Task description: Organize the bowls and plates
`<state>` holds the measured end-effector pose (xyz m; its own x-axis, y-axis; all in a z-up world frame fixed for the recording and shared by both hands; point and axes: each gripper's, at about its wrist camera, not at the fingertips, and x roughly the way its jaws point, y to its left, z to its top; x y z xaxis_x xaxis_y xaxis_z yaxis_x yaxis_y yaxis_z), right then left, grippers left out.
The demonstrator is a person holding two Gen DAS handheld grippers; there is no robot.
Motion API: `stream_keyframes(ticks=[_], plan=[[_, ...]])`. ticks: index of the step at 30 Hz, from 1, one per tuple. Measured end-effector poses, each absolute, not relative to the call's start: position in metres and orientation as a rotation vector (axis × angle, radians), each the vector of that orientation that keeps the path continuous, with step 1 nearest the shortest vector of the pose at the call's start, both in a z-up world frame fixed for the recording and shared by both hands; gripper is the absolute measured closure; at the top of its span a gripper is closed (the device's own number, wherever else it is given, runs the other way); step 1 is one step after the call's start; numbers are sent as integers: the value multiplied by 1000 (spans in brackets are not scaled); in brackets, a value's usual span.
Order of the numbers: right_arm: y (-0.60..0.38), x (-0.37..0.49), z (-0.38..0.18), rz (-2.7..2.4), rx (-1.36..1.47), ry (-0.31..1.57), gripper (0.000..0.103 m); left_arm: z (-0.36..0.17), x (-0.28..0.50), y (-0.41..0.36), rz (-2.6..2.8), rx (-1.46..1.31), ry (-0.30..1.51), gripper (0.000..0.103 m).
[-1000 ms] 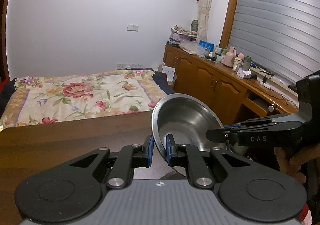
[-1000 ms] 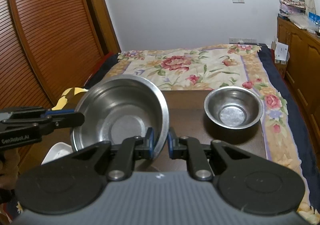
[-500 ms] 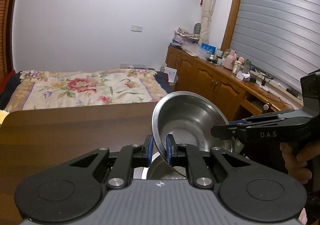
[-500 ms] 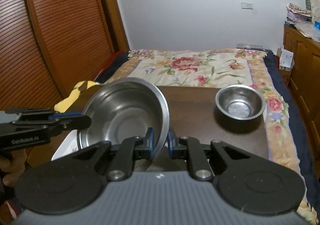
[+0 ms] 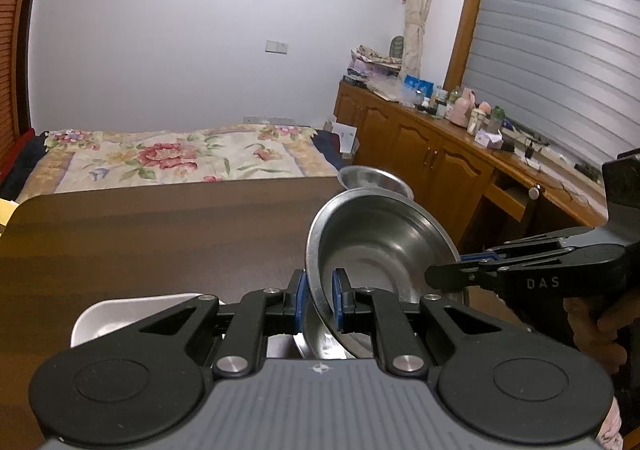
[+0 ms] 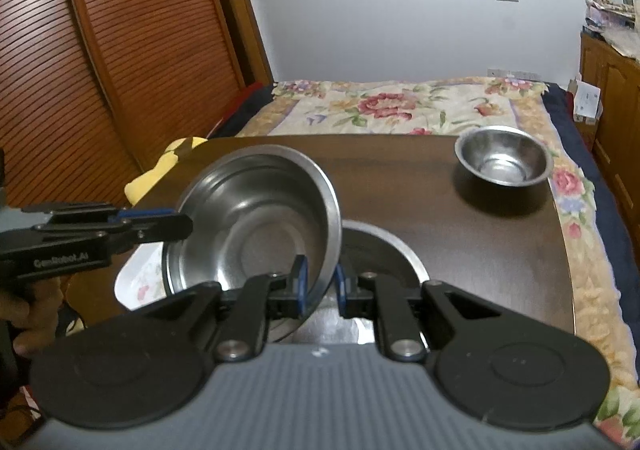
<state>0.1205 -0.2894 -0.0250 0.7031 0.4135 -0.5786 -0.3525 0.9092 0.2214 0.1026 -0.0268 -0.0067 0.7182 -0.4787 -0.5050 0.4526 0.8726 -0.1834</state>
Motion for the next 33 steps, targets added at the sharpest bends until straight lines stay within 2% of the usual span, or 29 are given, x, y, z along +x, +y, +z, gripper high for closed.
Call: stream_keyframes(ticks=[21,33], plan=[[-293,120,-64,340,89,691,87,-44,104,-58,-486,119,573,89],[-287,121,-64,310,-11,650,87,-58,106,-72,-453,252,542,88]])
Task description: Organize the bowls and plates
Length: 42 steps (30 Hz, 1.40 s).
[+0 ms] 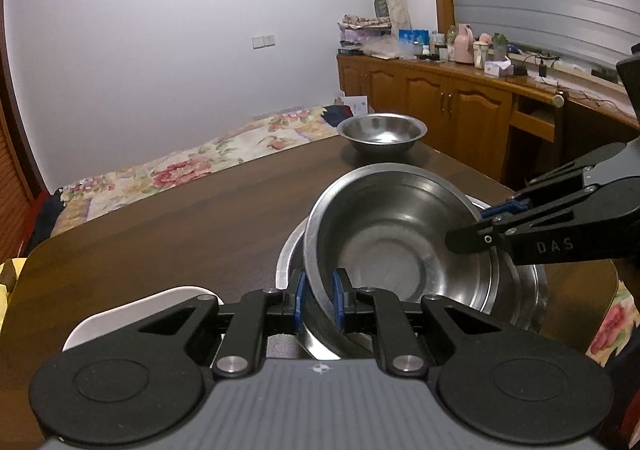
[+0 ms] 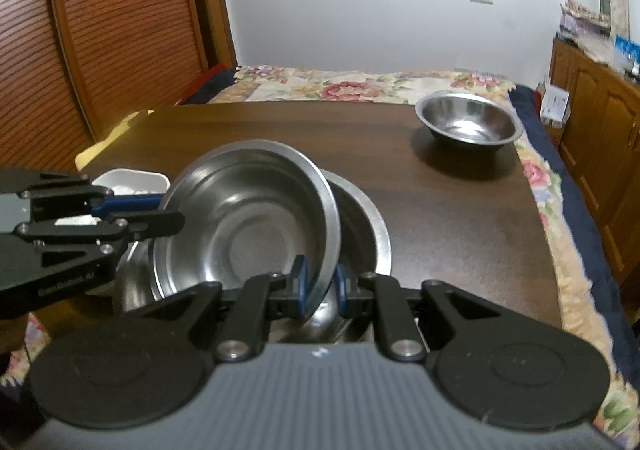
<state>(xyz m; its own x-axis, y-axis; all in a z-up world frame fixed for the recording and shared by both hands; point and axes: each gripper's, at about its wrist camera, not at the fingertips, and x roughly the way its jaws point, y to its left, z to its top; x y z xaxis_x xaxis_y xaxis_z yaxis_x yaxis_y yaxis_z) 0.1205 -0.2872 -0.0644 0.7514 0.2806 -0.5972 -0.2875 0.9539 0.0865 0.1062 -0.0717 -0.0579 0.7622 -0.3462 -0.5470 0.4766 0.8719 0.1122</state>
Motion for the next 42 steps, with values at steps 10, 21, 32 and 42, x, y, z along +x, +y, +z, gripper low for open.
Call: stream_keyframes(ticks=[10,21,32,42], plan=[[-284,124,-62,306,-98,639,89,-64,106,-79,-451,308,551,87],[-282,127,-63,303,-90,632,89,-64,110,-77,-453,275,559,87],[-289,125,-61,297,-32,599,89,-60,112,-73,-455,237,562,87],[-304,115,-38,286,19,512,89,-39,121,-74,-464,210,534,85]])
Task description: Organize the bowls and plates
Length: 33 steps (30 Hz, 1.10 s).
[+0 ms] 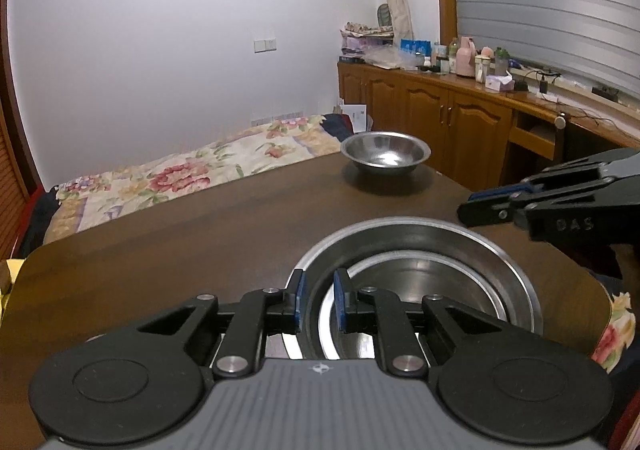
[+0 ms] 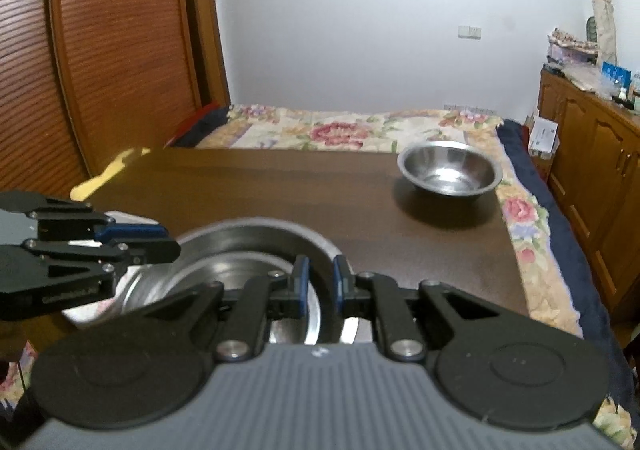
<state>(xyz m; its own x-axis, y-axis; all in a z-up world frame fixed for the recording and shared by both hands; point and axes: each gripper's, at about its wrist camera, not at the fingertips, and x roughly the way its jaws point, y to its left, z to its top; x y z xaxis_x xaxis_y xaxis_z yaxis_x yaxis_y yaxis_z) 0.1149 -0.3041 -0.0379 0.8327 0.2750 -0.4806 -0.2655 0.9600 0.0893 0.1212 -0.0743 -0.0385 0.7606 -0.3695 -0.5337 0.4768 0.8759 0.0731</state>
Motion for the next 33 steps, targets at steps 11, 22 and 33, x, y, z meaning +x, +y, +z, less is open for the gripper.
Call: stream_keyframes(ticks=[11,22,33], plan=[[-329,108,-8,244,50,412,89,-4,136,-85,-485,203,470,59],[-349,115,4,180,62,368,81,27,141,-96,-512,186,413,26],[-364,124,5,104,74,317,22,36,148,-110,-538,154,402,14]])
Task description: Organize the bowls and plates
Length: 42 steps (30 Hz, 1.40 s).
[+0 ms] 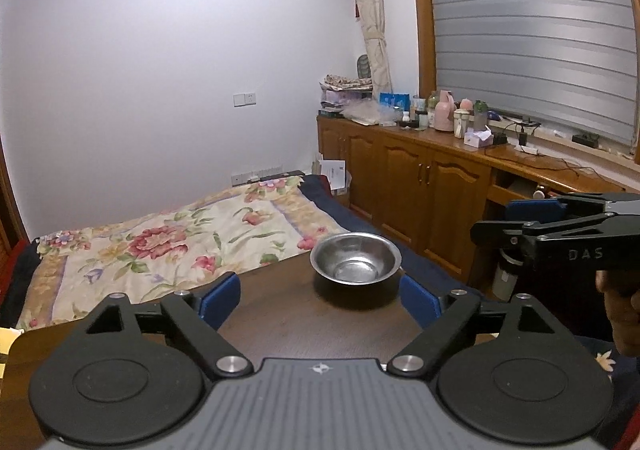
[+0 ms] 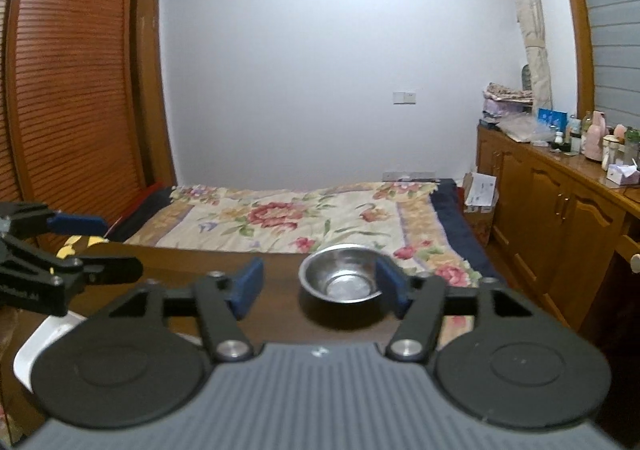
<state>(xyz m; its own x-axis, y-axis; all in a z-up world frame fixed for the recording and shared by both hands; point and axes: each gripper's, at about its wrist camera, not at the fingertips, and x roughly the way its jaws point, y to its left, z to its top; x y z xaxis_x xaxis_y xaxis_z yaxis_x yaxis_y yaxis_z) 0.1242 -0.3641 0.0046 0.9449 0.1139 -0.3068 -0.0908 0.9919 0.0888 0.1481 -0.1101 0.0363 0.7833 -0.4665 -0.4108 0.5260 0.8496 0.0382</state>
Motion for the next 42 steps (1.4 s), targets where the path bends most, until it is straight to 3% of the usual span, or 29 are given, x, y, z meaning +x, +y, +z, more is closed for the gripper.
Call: stream_keyframes(ticks=[3,9,33,42], plan=[[-372,128,4,96,91,306,12,36,154,-110,-564,137,410,14],[-382,145,7,66,94,311,10,36,174,-119,-574,163,421,10],[-397,234,-34,94,103,435,10,0,295,-167,-589,156,569,9],[-404,263,-61,93,134,518,15,-26,331,-181,-616,161,636,17]])
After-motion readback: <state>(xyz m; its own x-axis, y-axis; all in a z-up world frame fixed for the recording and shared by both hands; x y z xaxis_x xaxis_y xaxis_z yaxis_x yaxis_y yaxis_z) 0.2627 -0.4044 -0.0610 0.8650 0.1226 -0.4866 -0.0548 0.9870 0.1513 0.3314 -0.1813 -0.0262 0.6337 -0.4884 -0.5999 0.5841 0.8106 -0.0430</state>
